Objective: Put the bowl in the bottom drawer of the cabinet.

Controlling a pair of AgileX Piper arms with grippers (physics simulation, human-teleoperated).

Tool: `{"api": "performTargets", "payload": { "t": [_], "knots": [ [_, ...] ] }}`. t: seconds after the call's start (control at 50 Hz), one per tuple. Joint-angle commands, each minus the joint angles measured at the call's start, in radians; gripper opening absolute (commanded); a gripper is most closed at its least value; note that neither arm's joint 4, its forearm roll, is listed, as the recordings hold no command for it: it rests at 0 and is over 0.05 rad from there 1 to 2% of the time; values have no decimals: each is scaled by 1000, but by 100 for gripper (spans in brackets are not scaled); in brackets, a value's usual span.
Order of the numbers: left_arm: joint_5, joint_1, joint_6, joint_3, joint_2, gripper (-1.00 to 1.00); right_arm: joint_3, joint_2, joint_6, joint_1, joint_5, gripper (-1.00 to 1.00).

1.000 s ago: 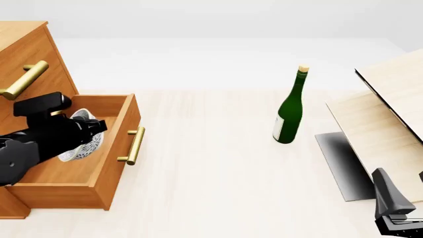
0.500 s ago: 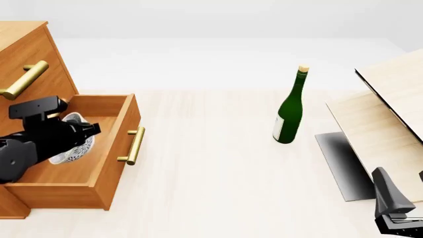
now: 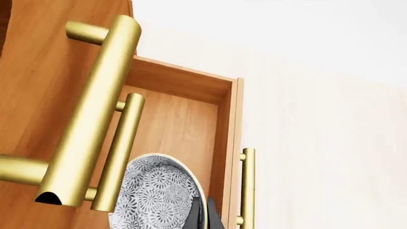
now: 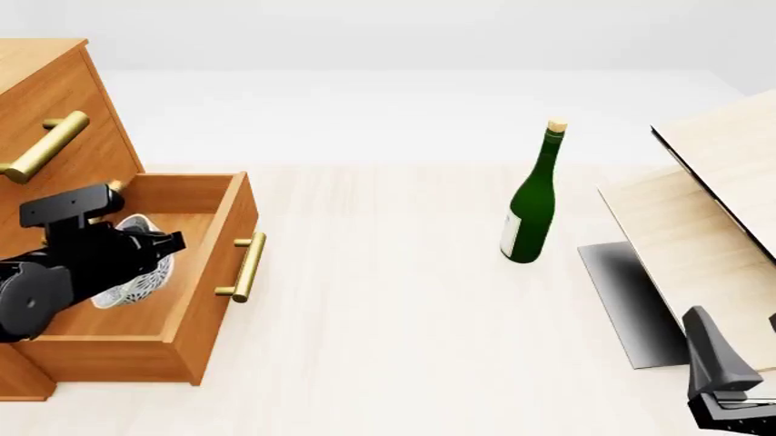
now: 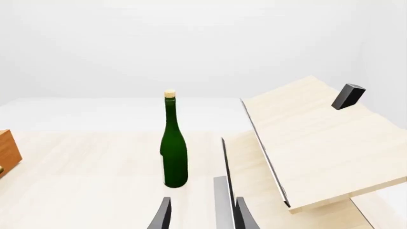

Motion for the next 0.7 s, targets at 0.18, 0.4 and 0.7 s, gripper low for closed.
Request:
{"api": "performTargets", "payload": {
  "t": [0.18,0.4,0.7],
  "knots": [
    [4,13,-10,-28,39,-100,-1,-3,0,0,4,100],
    [-34,11,-10,-31,94,-100,-1,-3,0,0,3,100],
    [-63,6,-16,-18,124,-100,-1,-2,0,0,3,100]
  ]
}}
